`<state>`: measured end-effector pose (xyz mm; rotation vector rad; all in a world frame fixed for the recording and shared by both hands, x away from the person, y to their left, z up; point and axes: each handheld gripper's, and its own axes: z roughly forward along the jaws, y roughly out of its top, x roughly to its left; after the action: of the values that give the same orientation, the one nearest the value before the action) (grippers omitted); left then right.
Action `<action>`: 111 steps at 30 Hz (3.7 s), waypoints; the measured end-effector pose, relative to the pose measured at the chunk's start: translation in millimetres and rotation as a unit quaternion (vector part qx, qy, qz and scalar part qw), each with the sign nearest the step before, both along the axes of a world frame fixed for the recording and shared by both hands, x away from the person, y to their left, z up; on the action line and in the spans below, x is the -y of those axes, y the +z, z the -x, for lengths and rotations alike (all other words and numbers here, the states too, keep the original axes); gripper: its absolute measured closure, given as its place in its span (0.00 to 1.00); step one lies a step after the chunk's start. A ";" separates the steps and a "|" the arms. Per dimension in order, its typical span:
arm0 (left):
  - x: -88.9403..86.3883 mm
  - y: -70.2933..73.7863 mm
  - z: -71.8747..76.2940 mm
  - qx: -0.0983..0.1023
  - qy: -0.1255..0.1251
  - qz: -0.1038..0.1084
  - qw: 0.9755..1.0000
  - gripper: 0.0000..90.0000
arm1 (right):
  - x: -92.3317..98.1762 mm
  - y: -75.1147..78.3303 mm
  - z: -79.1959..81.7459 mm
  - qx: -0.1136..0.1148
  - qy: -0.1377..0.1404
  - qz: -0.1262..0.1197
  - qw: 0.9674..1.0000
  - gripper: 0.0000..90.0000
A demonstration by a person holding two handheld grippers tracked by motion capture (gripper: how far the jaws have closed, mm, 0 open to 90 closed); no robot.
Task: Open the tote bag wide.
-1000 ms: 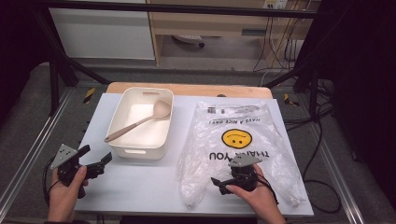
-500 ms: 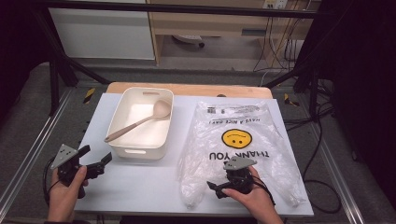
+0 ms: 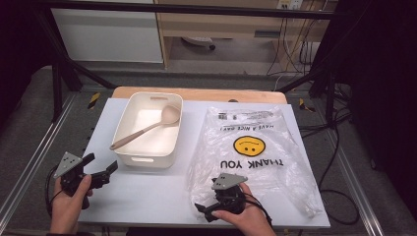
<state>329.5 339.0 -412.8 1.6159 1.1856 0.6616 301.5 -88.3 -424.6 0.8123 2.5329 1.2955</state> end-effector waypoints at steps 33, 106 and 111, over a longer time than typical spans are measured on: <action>-0.7 -1.5 -1.2 -0.007 0.002 -0.001 1.000 0.06 | -3.2 -28.1 -8.9 -0.022 -0.008 0.059 0.998 0.88; -0.7 -2.2 -1.7 -0.013 -0.003 -0.013 1.000 0.06 | -90.0 71.9 -154.8 -0.018 -0.104 -0.067 0.992 0.96; -0.5 -2.0 -1.7 -0.013 -0.004 -0.013 1.000 0.06 | -96.9 69.5 -163.4 -0.024 -0.114 -0.063 0.991 0.96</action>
<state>331.3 339.5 -414.7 1.6550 1.1931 0.6556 464.9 8.6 -355.1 1.1355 2.3278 1.3846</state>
